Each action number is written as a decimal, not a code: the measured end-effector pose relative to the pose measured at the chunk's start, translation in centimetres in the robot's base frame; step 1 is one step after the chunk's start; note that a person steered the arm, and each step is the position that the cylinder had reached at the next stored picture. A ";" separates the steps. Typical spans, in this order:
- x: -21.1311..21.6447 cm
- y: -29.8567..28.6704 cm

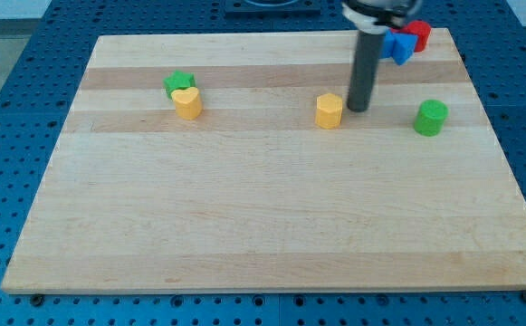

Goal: Push the hexagon to the bottom left side of the green circle

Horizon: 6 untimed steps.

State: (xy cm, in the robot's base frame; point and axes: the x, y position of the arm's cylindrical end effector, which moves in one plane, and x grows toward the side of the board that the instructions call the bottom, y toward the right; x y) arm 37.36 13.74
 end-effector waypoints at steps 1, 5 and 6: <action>-0.6 0.8; -1.9 -12.1; -1.5 -7.8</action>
